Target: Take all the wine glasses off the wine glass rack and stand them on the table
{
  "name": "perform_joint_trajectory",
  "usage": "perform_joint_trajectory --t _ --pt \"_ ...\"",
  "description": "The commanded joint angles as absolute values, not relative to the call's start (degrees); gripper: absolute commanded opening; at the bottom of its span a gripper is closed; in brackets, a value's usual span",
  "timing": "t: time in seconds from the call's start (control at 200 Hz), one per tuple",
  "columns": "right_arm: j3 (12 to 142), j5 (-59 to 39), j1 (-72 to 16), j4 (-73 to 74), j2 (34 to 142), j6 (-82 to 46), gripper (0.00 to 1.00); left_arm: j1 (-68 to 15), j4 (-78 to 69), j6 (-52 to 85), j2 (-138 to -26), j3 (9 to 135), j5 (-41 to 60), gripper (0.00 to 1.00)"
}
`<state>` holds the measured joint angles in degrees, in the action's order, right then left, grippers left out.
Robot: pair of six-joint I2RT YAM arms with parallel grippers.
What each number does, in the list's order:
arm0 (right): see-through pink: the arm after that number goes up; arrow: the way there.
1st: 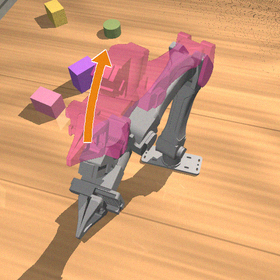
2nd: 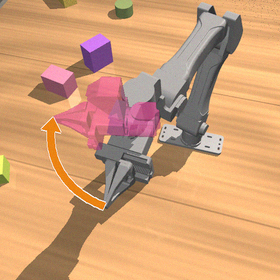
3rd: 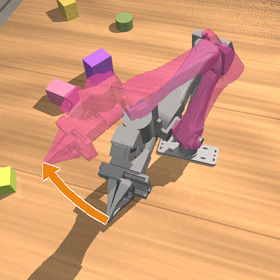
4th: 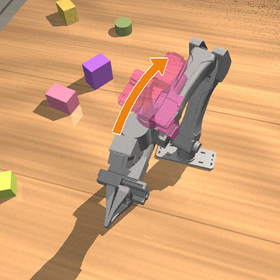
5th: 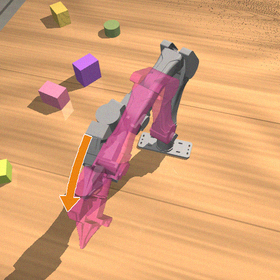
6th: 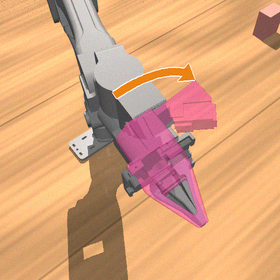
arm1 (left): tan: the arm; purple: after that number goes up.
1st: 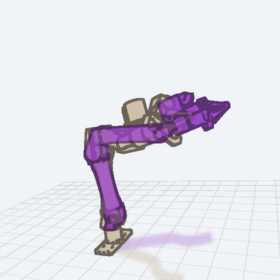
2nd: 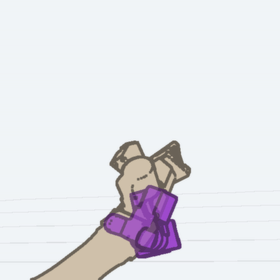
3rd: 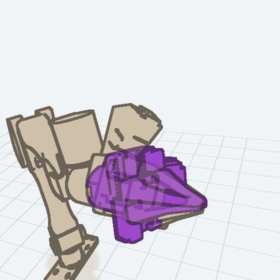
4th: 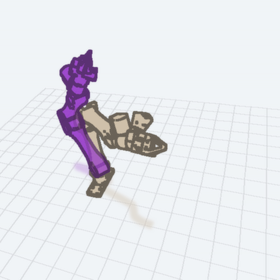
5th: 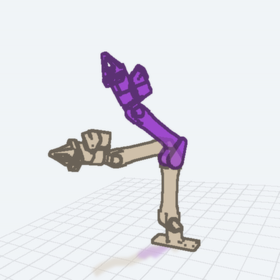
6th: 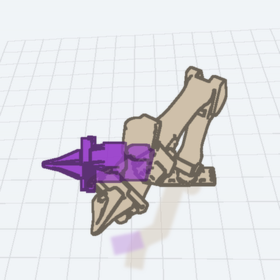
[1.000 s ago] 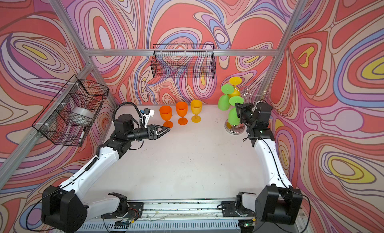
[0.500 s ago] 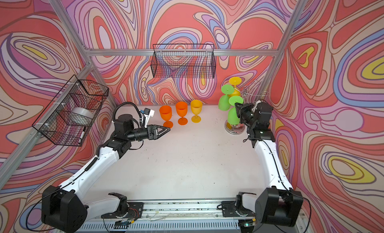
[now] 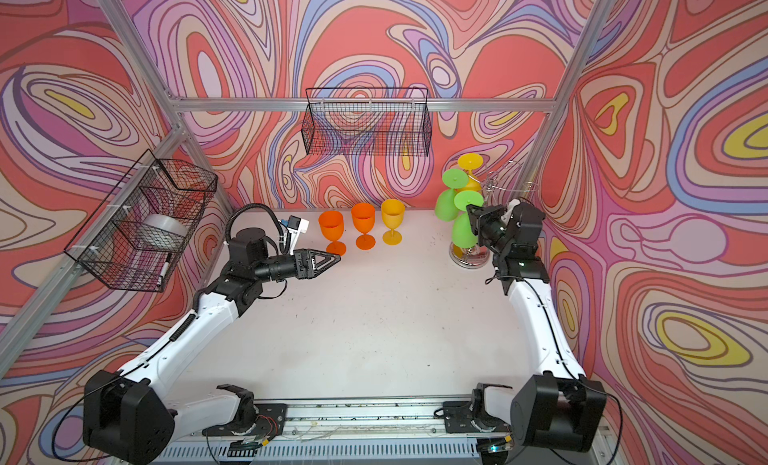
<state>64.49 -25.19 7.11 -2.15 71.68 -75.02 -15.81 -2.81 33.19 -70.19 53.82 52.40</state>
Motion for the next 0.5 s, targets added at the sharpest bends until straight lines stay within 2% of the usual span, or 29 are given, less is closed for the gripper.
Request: perform_joint_trajectory --t 0.0,0.496 --pt "65.69 -25.75 6.42 -0.45 72.56 -74.27 0.00 -16.05 -3.16 32.43 -70.32 53.96 52.27 0.93" --pt "70.16 -25.76 6.02 3.86 77.76 -76.20 0.00 -16.03 -2.56 31.99 -70.49 54.14 52.07 0.93"
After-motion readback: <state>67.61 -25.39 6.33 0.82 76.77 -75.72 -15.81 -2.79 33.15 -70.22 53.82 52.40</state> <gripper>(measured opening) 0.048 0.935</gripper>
